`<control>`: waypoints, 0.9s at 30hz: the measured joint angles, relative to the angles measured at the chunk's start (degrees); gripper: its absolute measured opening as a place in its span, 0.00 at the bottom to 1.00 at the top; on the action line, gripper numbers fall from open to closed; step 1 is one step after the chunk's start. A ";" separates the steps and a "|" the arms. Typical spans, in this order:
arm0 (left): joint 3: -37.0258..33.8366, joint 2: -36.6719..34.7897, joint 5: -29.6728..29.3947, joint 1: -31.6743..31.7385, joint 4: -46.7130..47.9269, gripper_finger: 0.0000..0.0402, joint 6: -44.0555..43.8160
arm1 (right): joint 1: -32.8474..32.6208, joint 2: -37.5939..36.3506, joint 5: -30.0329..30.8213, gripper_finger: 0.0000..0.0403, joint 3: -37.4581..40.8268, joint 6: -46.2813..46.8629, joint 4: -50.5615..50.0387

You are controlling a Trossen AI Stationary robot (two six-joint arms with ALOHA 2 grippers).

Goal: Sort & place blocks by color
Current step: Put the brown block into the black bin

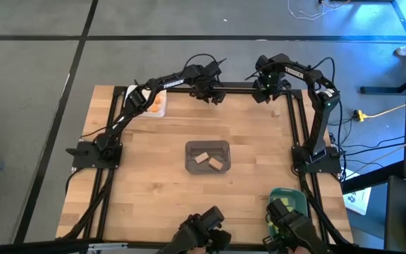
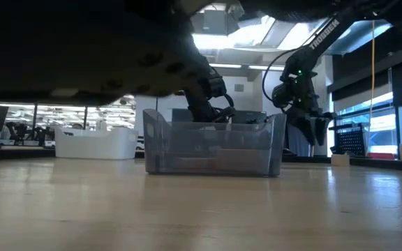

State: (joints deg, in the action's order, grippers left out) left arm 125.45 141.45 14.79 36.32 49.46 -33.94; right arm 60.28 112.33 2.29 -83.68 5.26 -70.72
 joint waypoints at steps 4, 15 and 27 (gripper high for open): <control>2.30 0.00 1.95 0.92 3.25 0.57 5.14 | -1.94 0.00 -2.16 0.41 0.00 -8.26 4.28; 8.68 -1.78 3.68 4.04 21.44 0.57 23.29 | -12.25 0.00 -2.47 0.41 0.00 -22.75 29.00; 8.68 -8.57 -3.67 5.93 26.76 0.57 26.82 | -14.80 5.59 -13.47 0.41 -5.17 -17.38 37.61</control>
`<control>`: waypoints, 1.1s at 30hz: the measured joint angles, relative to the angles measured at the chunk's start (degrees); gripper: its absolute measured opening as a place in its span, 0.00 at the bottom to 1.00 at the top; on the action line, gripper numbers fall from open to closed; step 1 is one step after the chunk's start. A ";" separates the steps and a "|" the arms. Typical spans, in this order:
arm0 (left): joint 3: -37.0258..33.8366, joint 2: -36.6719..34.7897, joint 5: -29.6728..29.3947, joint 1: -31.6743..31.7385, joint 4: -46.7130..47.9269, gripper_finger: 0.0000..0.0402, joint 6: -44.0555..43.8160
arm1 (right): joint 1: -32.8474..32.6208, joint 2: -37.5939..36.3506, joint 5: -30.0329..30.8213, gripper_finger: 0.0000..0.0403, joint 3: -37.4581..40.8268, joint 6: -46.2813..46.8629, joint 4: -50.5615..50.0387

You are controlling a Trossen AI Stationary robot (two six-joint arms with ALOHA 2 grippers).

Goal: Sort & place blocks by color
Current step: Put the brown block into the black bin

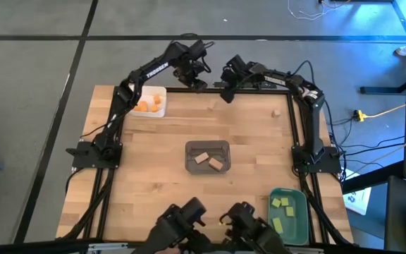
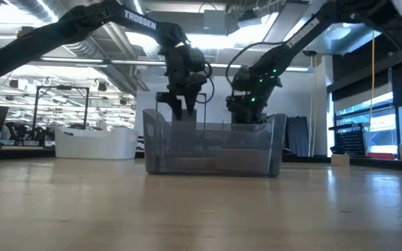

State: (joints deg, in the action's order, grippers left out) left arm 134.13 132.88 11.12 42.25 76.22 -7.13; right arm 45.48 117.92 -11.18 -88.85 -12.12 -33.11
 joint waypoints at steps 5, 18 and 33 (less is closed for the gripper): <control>-0.03 -3.24 -1.99 0.23 1.12 0.57 0.02 | -1.07 5.65 -0.25 0.41 -8.31 -0.13 -5.23; -0.03 -8.03 -4.27 0.93 2.09 0.57 0.14 | -4.49 18.66 4.28 0.41 -28.28 -3.68 -26.62; -0.03 -8.11 -4.75 0.97 2.71 0.57 0.15 | -8.70 21.52 3.70 0.41 -28.23 -16.61 -18.73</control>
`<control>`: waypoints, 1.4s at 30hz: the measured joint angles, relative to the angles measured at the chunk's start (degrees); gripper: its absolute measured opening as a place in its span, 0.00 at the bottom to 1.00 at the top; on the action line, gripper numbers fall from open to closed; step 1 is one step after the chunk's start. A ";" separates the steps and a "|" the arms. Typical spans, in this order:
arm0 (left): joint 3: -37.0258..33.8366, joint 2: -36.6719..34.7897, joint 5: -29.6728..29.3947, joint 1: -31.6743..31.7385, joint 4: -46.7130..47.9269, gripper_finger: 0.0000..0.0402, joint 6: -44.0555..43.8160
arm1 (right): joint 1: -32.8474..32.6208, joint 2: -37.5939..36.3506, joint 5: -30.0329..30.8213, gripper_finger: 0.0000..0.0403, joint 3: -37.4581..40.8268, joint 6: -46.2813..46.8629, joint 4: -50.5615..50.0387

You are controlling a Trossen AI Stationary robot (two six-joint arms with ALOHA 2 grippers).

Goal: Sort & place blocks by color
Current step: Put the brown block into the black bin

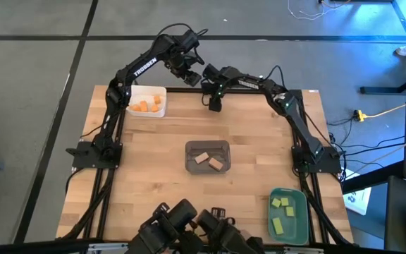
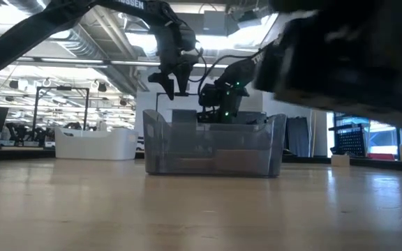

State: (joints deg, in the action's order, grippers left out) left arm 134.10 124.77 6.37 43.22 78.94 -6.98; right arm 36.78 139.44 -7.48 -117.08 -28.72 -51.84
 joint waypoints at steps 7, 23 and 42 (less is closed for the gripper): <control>0.00 0.02 0.00 0.00 0.06 0.57 0.00 | -1.06 0.48 0.08 0.41 0.04 -2.71 4.23; -0.79 0.56 -2.58 -0.85 -0.63 0.57 -14.20 | 3.25 -13.79 -2.11 0.41 -2.25 9.48 -13.74; -28.85 0.66 -2.36 -7.45 -37.87 0.57 -38.50 | 3.55 -31.42 -1.18 0.41 -2.25 9.13 -14.65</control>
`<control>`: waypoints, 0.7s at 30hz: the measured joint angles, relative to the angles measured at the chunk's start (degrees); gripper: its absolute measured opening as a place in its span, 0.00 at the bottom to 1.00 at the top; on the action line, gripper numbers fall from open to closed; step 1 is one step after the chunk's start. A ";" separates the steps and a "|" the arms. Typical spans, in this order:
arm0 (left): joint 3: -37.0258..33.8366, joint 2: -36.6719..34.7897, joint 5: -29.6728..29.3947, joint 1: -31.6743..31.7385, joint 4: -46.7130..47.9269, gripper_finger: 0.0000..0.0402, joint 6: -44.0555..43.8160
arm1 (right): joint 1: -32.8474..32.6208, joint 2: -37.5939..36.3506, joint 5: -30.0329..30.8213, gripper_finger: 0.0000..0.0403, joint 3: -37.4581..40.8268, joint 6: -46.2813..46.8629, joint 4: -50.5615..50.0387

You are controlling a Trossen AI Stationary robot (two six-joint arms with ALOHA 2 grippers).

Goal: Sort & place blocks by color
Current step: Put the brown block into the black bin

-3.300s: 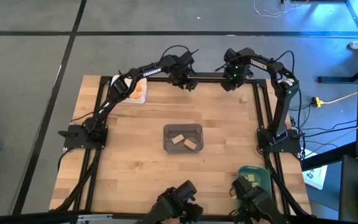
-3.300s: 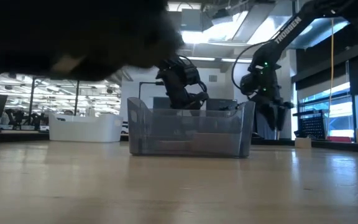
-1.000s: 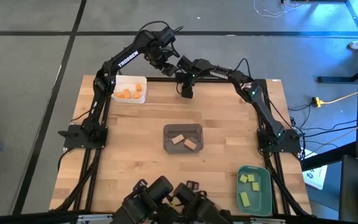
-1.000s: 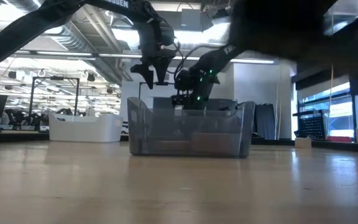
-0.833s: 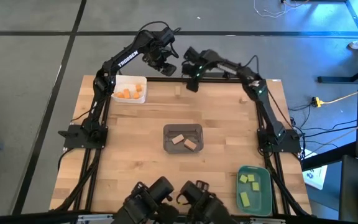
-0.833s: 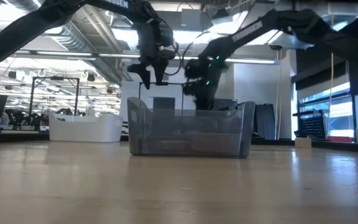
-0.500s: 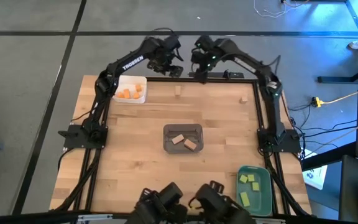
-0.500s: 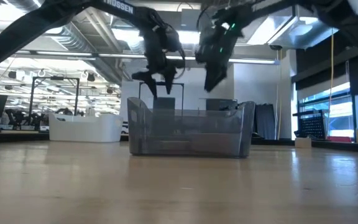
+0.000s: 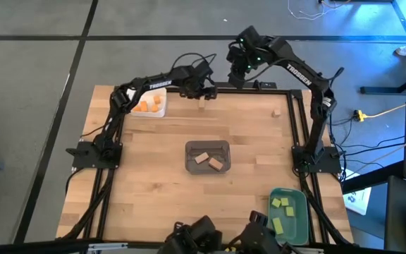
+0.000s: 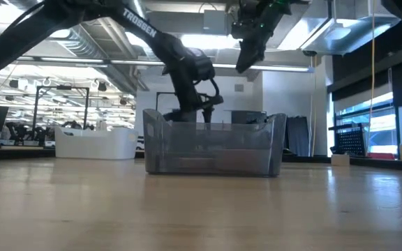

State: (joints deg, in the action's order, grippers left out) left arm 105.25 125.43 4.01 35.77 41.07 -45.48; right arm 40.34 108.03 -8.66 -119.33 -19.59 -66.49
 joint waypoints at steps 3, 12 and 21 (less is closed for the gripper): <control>-3.31 -0.02 -0.02 0.56 -5.27 0.57 -2.10 | 0.00 0.00 0.02 0.41 0.00 0.02 -1.05; -7.43 -0.02 0.17 3.87 -8.04 0.57 -5.43 | -0.44 0.02 0.02 0.41 0.50 0.04 -2.07; -7.43 1.17 2.77 1.86 -12.72 0.57 -5.39 | -0.44 0.02 0.03 0.41 0.50 0.06 -2.04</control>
State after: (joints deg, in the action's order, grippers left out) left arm 97.82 126.59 6.78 37.63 28.34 -50.87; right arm 39.90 108.05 -8.63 -118.83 -19.53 -68.53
